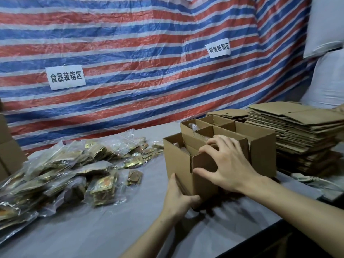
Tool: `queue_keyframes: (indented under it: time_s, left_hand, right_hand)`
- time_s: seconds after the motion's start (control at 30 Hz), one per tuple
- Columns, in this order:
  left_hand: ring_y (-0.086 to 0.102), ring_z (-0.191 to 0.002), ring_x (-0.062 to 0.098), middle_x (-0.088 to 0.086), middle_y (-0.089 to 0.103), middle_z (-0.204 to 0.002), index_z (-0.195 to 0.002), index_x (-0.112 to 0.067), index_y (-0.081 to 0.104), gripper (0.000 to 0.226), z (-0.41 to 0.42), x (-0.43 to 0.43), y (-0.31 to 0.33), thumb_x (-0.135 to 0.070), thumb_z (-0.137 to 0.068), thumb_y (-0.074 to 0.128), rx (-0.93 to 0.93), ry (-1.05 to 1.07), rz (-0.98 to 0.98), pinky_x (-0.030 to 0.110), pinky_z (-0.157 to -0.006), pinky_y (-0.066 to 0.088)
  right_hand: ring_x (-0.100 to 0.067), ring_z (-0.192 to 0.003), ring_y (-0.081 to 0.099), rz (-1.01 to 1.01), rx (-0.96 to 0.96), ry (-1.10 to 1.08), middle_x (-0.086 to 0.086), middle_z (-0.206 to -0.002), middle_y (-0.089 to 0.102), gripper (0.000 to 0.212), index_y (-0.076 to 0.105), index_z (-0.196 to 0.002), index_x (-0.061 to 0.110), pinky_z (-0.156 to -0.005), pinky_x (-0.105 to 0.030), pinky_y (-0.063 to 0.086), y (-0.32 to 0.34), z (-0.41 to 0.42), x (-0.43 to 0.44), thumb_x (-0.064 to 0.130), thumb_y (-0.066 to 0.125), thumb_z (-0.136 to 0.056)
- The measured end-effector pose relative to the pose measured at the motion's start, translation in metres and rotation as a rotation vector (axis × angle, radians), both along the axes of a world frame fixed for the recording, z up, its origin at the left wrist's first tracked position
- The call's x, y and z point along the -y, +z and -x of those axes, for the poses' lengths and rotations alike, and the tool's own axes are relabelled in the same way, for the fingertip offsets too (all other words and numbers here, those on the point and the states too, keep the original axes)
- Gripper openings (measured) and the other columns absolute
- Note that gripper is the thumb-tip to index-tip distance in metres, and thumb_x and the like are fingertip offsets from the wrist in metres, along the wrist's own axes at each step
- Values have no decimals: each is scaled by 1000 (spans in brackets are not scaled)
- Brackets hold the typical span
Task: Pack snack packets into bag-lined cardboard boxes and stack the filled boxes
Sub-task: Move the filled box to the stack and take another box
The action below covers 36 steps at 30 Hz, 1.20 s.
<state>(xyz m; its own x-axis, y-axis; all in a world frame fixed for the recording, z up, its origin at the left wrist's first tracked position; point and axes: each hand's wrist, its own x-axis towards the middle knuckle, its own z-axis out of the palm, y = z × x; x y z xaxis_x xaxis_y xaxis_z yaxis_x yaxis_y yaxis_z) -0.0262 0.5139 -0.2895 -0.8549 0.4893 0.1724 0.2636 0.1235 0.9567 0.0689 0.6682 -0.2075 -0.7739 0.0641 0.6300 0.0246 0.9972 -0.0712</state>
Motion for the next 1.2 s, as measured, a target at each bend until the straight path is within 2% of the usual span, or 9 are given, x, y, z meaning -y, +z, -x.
queue_keyframes:
  time_s: [0.1,0.23,0.4,0.53,0.63,0.77,0.87,1.0,1.2]
  left_hand:
    - [65,-114,23,5,64,-123,-127,-19,44,84,1,-6,3,-10,-51,77,14,-49,10,48,-97,55]
    - [71,-97,10,-16,68,-108,-138,-11,42,90,3,-6,4,-3,-55,73,40,-122,-12,37,-87,61]
    - [64,-91,-17,-11,61,-117,-145,-6,41,94,3,-3,5,-4,-55,69,27,-154,-26,11,-75,52]
    - [61,-118,12,8,55,-140,-148,-4,40,96,4,2,8,-3,-61,78,-10,-119,86,32,-98,55]
    - [56,-122,19,5,49,-145,-148,-9,43,77,4,15,18,-6,-81,80,-50,-108,239,29,-98,51]
    - [64,-90,11,1,70,-108,-116,-15,72,35,-3,55,44,-14,-82,79,-242,-64,360,31,-86,56]
    - [62,-68,4,-12,67,-71,-87,-19,77,10,-12,109,66,-16,-79,72,-404,50,436,26,-69,54]
    - [60,-70,4,-7,72,-82,-85,-23,74,9,-18,199,92,-23,-80,66,-691,219,630,16,-60,42]
    - [63,-86,24,1,72,-89,-85,-17,72,24,-10,339,122,-36,-92,59,-930,435,946,35,-77,48]
  right_hand:
    - [-17,-125,46,30,12,-31,5,-121,56,61,60,-124,35,-111,-43,26,0,0,-4,74,43,-81]
    - [-17,-118,50,33,20,-52,8,-113,58,56,61,-119,35,-108,-42,29,2,1,-5,73,43,-83]
    - [-17,-115,49,19,58,-92,10,-108,56,53,60,-114,35,-104,-41,31,9,4,0,76,46,-84]
    - [-17,-116,49,29,110,-124,10,-107,56,54,59,-105,35,-103,-42,32,16,4,6,80,41,-82]
    - [-17,-115,49,63,145,-162,7,-108,58,60,58,-97,35,-103,-44,35,25,5,13,85,29,-79]
    - [-18,-122,45,65,59,-133,5,-117,57,48,62,-108,32,-106,-44,32,35,13,37,73,48,-86]
    - [-21,-116,48,133,-63,-7,4,-109,57,29,61,-100,32,-100,-44,37,45,23,79,56,66,-85]
    - [-12,-84,50,208,-68,211,13,-82,55,25,56,-74,34,-75,-34,40,59,42,145,24,79,-79]
    - [-1,-83,57,345,114,505,13,-81,66,21,66,-69,30,-69,-31,44,71,66,247,17,79,-80]
